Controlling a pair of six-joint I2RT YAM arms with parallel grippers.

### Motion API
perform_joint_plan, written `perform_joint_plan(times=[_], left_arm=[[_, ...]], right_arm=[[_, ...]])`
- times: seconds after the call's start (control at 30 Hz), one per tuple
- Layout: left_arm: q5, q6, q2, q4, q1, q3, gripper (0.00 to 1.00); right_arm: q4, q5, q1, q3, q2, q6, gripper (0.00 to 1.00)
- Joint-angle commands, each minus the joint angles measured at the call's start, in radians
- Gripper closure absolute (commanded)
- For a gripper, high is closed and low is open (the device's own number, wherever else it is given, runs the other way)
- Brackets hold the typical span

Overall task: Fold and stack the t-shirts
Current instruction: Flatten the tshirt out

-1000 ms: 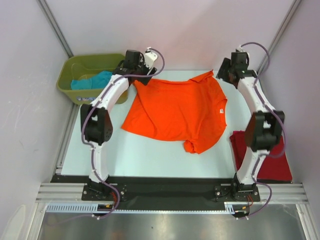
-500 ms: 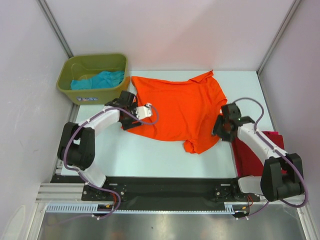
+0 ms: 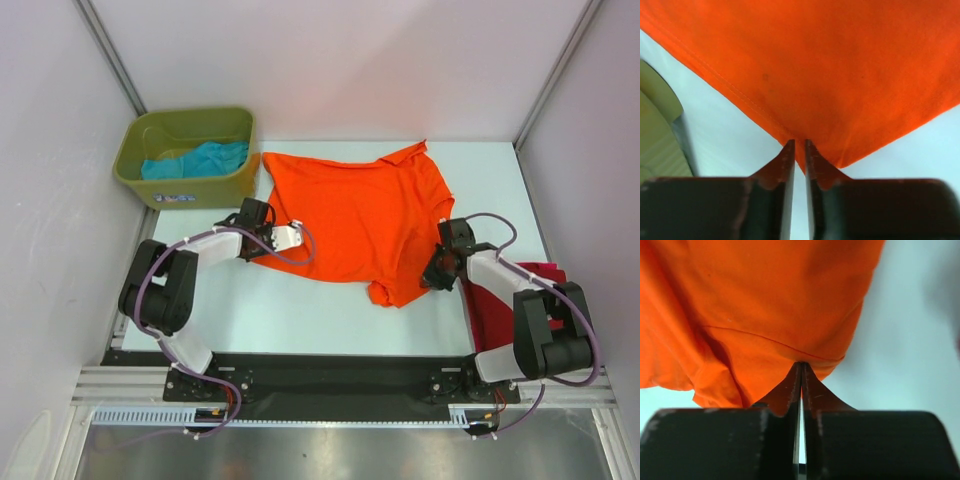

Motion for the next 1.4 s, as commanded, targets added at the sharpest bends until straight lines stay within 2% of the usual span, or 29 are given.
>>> perform_joint_plan(times=[0.0, 0.03, 0.13, 0.23, 0.43, 0.63, 0.73, 0.83, 0.87, 0.9, 0.93, 1.0, 1.13, 1.17, 1.23, 1.37], left_arm=[[0.014, -0.040, -0.013, 0.021, 0.014, -0.020, 0.86], [0.010, -0.052, -0.022, 0.027, 0.017, -0.027, 1.00], [-0.003, -0.098, -0.052, 0.022, 0.023, -0.051, 1.00], [0.006, -0.143, -0.105, -0.051, 0.023, -0.065, 1.00], [0.086, -0.175, -0.289, -0.330, 0.022, -0.079, 1.00], [0.127, -0.222, -0.434, -0.550, 0.022, -0.051, 1.00], [0.114, -0.251, -0.464, -0.518, 0.022, -0.051, 1.00], [0.037, -0.253, -0.435, -0.347, 0.017, -0.079, 0.98], [-0.008, -0.246, -0.412, -0.314, 0.010, -0.099, 0.93], [-0.016, -0.217, -0.405, -0.276, 0.007, -0.112, 0.74], [-0.029, -0.203, -0.399, -0.184, 0.000, -0.131, 0.63], [-0.058, -0.167, -0.367, -0.104, -0.013, -0.169, 0.44], [-0.066, -0.039, -0.286, 0.038, -0.013, -0.185, 0.30], [-0.072, -0.014, -0.258, 0.071, -0.013, -0.200, 0.27], [-0.079, 0.052, -0.234, 0.143, -0.013, -0.211, 0.25], [-0.058, 0.123, -0.163, 0.175, -0.012, -0.202, 0.24]], right_arm=[[-0.020, 0.052, -0.050, 0.016, -0.061, -0.015, 1.00], [-0.047, 0.058, -0.064, 0.016, -0.078, -0.034, 1.00], [-0.098, 0.059, -0.115, 0.024, -0.133, -0.063, 1.00], [-0.150, 0.059, -0.127, 0.027, -0.167, -0.072, 1.00], [-0.264, 0.088, -0.135, 0.067, -0.236, -0.100, 1.00], [-0.339, 0.111, -0.136, 0.217, -0.209, -0.172, 1.00], [-0.303, 0.109, -0.135, 0.265, -0.119, -0.198, 1.00], [-0.330, 0.076, -0.132, 0.282, -0.063, -0.178, 0.98], [-0.338, 0.069, -0.127, 0.262, -0.081, -0.160, 0.73], [-0.336, 0.069, -0.129, 0.236, -0.110, -0.135, 0.62], [-0.332, 0.074, -0.126, 0.199, -0.139, -0.120, 0.58], [-0.301, 0.080, -0.126, 0.104, -0.218, -0.103, 0.53], [-0.264, 0.069, -0.123, 0.021, -0.232, -0.045, 0.45], [-0.229, 0.024, -0.117, 0.004, -0.227, -0.036, 0.43], [-0.197, 0.011, -0.113, -0.031, -0.207, -0.017, 0.43], [-0.117, -0.024, -0.112, -0.051, -0.167, -0.002, 0.43]])
